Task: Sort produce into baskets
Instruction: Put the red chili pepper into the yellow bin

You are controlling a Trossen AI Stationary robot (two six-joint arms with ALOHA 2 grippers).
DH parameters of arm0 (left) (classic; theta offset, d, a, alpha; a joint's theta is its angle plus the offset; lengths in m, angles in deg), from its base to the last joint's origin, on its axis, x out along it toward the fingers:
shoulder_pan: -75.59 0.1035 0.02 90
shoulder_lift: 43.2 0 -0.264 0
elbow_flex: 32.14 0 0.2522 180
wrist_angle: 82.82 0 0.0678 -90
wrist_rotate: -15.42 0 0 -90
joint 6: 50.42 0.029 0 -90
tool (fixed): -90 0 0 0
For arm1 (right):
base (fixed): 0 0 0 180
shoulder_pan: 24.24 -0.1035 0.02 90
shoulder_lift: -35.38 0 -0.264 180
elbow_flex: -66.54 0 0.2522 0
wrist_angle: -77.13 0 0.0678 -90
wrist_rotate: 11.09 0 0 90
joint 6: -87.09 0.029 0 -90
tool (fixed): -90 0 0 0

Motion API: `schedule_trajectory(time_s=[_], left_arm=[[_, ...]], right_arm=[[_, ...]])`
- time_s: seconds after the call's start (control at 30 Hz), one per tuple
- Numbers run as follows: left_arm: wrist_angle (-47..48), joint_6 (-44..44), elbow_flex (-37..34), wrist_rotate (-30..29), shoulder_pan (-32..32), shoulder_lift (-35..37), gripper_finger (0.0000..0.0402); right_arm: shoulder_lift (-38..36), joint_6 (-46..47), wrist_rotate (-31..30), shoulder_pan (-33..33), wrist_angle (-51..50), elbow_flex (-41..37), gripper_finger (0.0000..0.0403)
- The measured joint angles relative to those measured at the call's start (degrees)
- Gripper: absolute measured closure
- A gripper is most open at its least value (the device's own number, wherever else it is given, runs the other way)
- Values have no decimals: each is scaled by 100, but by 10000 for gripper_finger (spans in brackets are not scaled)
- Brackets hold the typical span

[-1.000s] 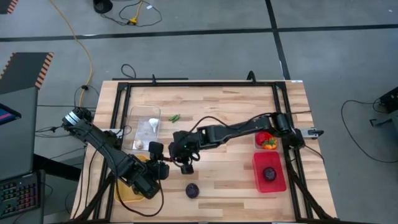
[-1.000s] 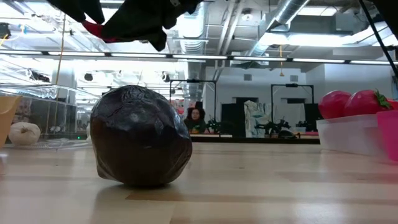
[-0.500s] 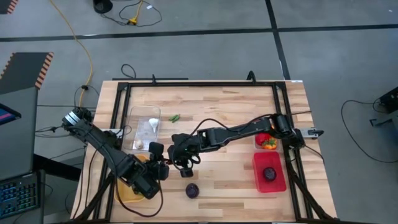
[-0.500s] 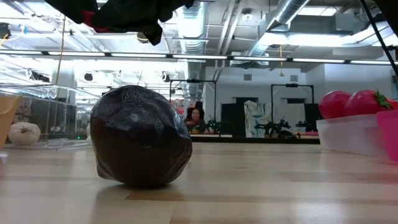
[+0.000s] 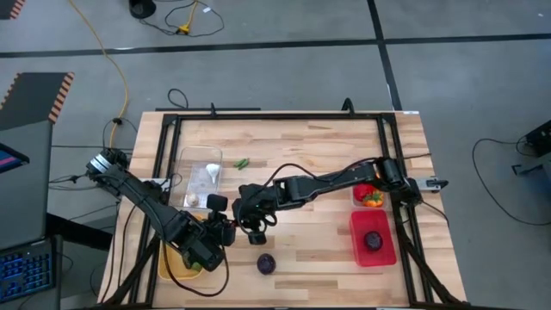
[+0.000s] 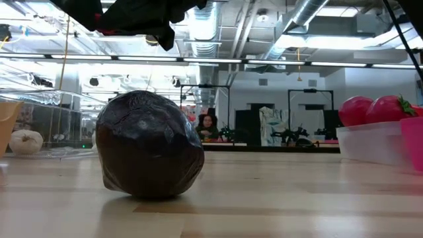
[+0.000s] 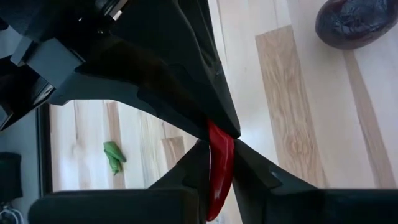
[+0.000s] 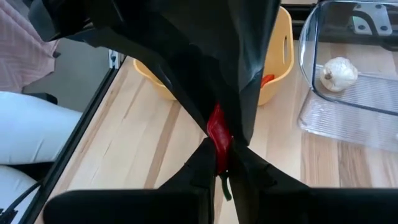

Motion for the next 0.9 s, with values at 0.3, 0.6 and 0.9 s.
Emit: schedule_trajectory(time_s=[0.3, 0.6, 0.9], left_arm=[[-4, -2, 0, 3, 11, 0, 364], [223, -51, 2, 428, 22, 2, 363], [808, -1060, 2, 2661, 12, 4, 363]], right_arm=[[0, 18, 4, 20, -20, 2, 320], [7, 20, 7, 3, -58, 2, 209], [9, 199, 3, 22, -224, 2, 153]])
